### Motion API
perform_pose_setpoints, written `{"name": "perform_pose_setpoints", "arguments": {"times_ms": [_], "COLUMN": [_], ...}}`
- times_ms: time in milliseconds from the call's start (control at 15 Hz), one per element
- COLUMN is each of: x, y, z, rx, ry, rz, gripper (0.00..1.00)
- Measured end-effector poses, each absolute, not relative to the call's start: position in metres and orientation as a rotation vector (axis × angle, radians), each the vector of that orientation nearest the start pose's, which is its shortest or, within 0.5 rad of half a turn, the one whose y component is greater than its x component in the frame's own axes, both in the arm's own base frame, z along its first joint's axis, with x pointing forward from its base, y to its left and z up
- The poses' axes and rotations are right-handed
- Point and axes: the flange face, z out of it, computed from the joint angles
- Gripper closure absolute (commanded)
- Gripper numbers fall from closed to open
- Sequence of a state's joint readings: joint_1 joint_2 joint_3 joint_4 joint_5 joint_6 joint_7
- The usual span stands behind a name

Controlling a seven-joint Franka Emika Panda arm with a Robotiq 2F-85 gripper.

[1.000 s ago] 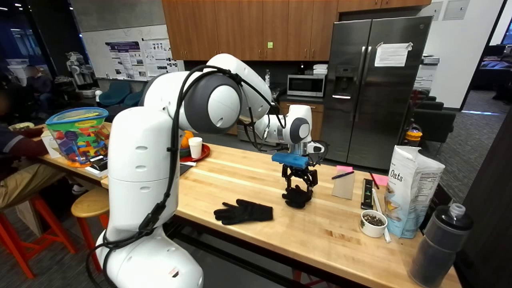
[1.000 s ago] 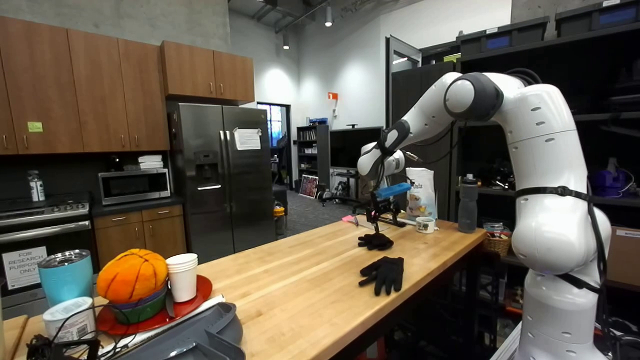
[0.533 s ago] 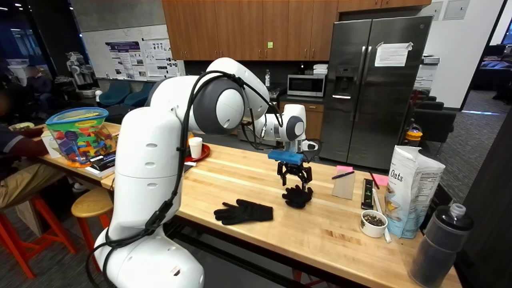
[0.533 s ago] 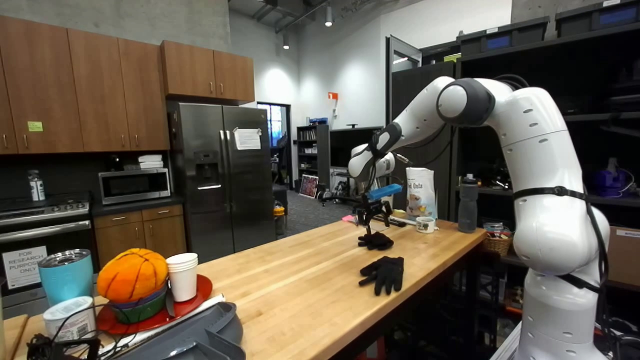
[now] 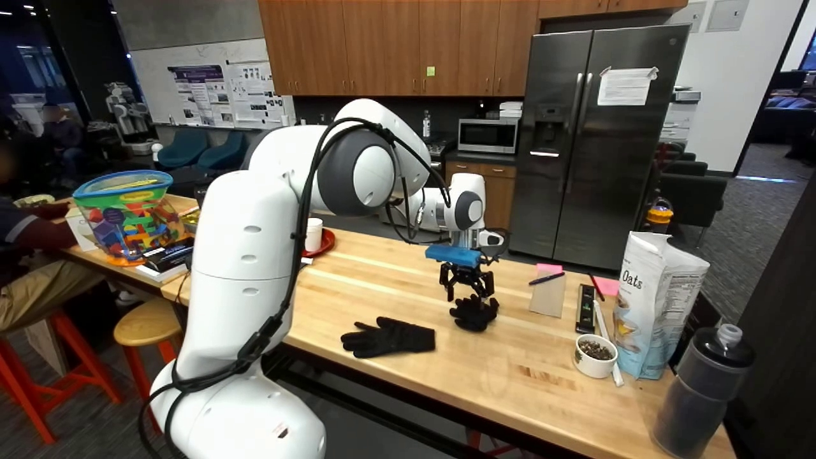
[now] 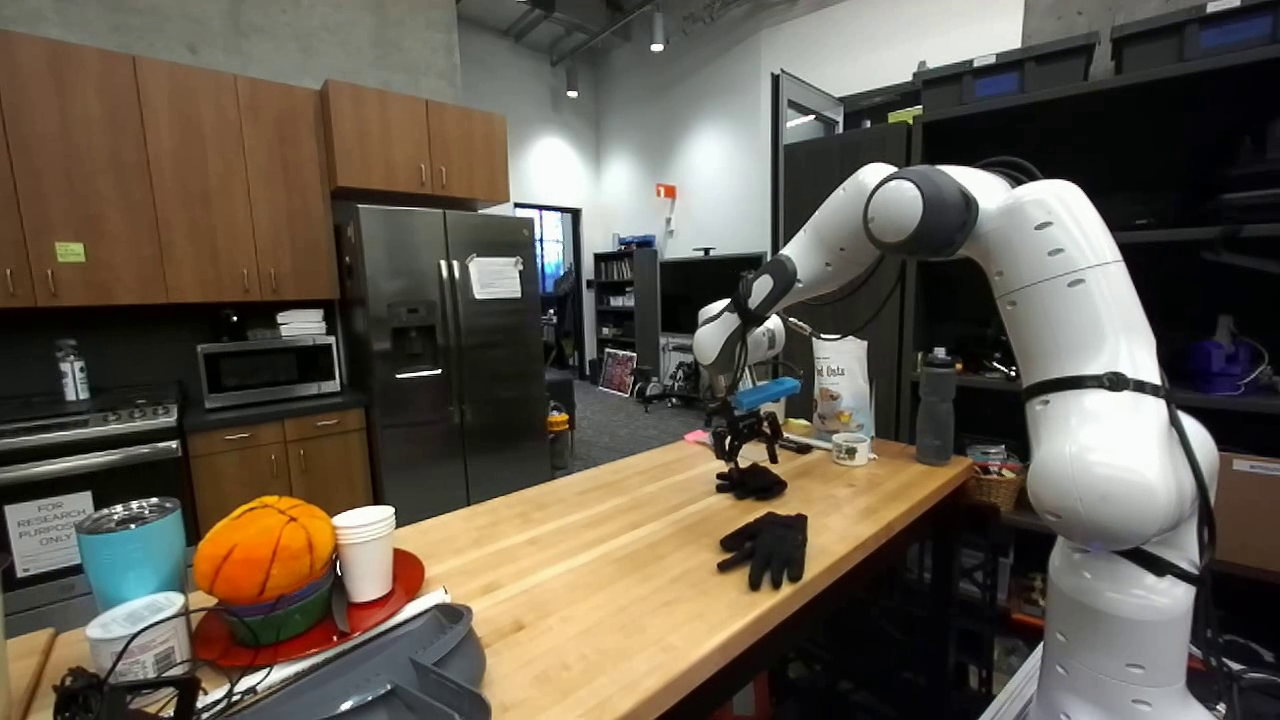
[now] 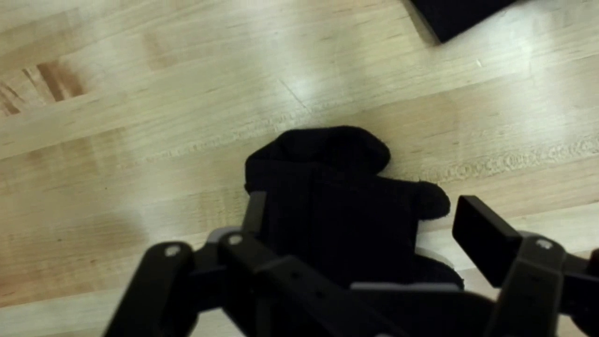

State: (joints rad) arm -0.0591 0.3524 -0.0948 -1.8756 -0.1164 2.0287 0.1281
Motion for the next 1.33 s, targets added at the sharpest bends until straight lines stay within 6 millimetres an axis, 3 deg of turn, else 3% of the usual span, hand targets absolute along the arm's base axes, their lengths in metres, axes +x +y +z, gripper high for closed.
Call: {"name": "perform_pose_setpoints", "arguments": {"times_ms": [133, 733, 1333], "x": [0.598, 0.594, 0.593], "y": [-0.099, -0.107, -0.107], "z": [0.306, 0.298, 0.302], "rx": [-3.234, -3.227, -3.226], "ry": [0.362, 0.414, 0.450], "rz": [0.343, 0.372, 0.368], "gripper": [0.29, 0.98, 0.99]}}
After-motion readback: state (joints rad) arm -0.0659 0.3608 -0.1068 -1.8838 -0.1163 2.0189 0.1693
